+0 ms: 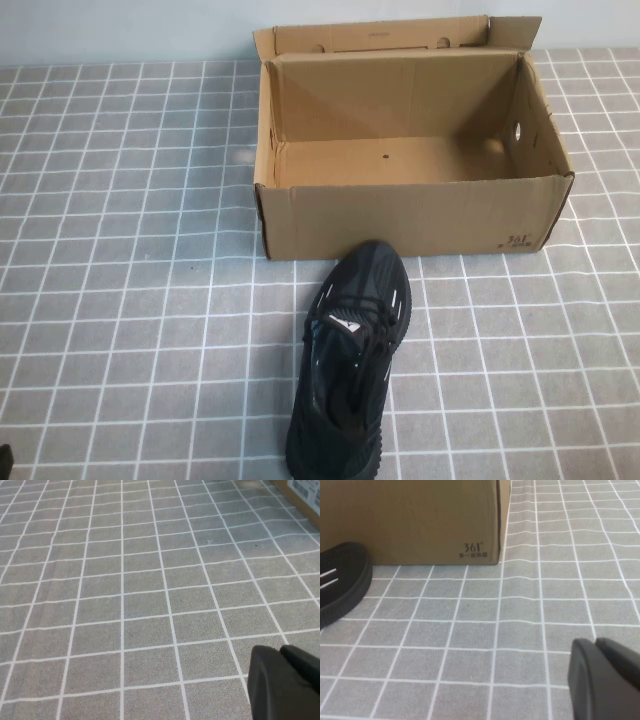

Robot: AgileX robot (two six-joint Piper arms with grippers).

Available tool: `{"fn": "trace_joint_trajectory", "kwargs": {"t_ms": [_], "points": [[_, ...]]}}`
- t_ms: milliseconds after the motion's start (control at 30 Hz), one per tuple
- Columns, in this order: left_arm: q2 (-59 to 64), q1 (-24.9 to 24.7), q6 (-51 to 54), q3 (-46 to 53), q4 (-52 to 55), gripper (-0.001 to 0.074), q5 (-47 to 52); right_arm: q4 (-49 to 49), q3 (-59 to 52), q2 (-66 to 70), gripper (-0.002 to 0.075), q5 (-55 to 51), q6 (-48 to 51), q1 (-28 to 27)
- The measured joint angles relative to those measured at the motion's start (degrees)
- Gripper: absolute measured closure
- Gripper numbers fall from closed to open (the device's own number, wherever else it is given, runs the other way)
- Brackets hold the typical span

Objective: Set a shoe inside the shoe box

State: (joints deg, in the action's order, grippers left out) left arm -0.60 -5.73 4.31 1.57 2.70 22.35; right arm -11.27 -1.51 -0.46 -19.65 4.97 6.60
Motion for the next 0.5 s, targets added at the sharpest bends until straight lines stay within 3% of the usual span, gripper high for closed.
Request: {"fn": "trace_joint_trajectory", "kwargs": {"t_ms": [500], "points": [[0.0, 0.0, 0.0, 0.0, 0.0, 0.0736, 0.0, 0.0, 0.0, 0.0, 0.0742, 0.46, 0.0, 0.0]]}}
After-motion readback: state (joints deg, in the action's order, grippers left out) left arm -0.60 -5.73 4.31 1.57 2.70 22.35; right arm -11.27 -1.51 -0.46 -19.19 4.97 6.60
